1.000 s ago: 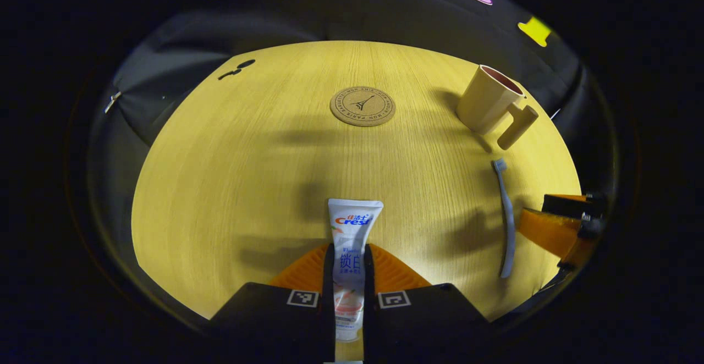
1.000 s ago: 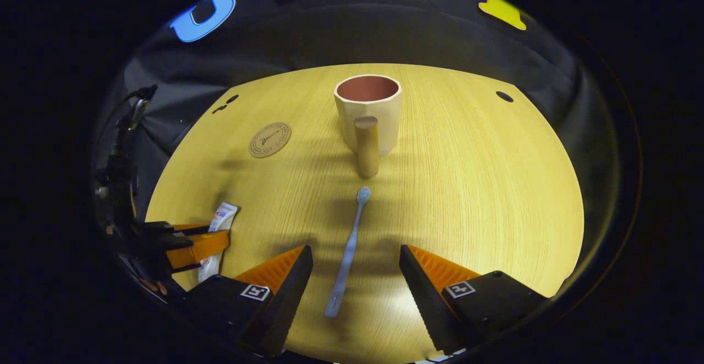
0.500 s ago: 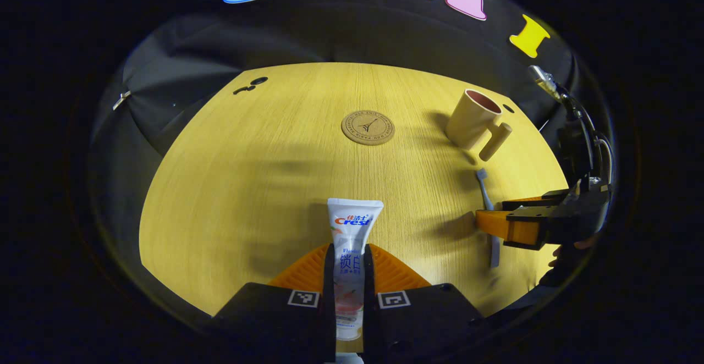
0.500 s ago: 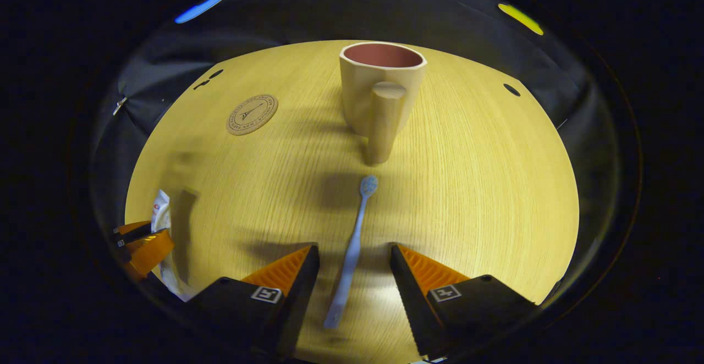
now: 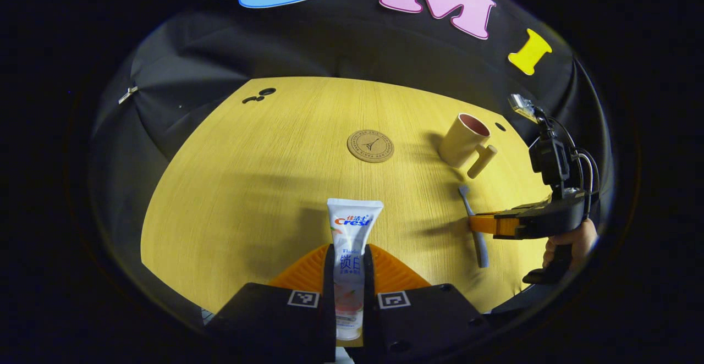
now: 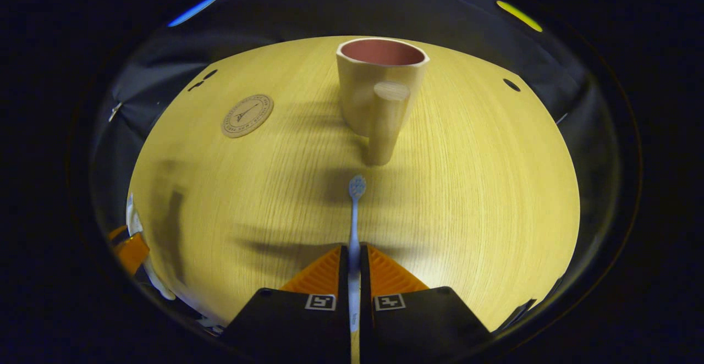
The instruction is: Put the toothbrush and toothpaste on the desktop into the cup, then pick up the cup and place it on the coaster on the desktop.
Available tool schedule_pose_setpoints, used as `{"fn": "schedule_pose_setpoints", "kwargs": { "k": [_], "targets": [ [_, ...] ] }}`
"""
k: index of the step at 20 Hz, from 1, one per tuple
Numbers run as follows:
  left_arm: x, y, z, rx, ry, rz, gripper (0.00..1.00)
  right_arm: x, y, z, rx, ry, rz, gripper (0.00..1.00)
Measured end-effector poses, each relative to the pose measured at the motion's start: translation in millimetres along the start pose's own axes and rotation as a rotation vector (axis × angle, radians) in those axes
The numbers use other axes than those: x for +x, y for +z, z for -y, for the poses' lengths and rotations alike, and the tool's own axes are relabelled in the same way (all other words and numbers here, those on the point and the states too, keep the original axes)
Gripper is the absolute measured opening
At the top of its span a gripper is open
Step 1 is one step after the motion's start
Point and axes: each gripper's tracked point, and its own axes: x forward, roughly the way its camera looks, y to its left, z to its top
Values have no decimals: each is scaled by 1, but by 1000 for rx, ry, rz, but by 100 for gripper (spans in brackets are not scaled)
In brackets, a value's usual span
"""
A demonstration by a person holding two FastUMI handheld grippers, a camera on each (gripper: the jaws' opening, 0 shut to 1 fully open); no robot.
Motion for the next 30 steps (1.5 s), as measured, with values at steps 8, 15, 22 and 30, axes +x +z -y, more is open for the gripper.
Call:
{"fn": "schedule_pose_setpoints", "kwargs": {
  "k": [8, 15, 22, 30],
  "targets": [
    [-5, 7, 27, 43, -51, 38, 24, -17, 4, 11, 30, 65, 66, 6],
    [-26, 54, 73, 46, -130, 134, 29, -57, 22, 36, 60, 92, 182, 5],
    [-36, 149, 145, 70, -234, 289, 24, -93, 39, 75, 141, 128, 265, 5],
    [-10, 233, 213, 135, -319, 436, 24, -110, 57, 127, 212, 103, 327, 5]
  ]
}}
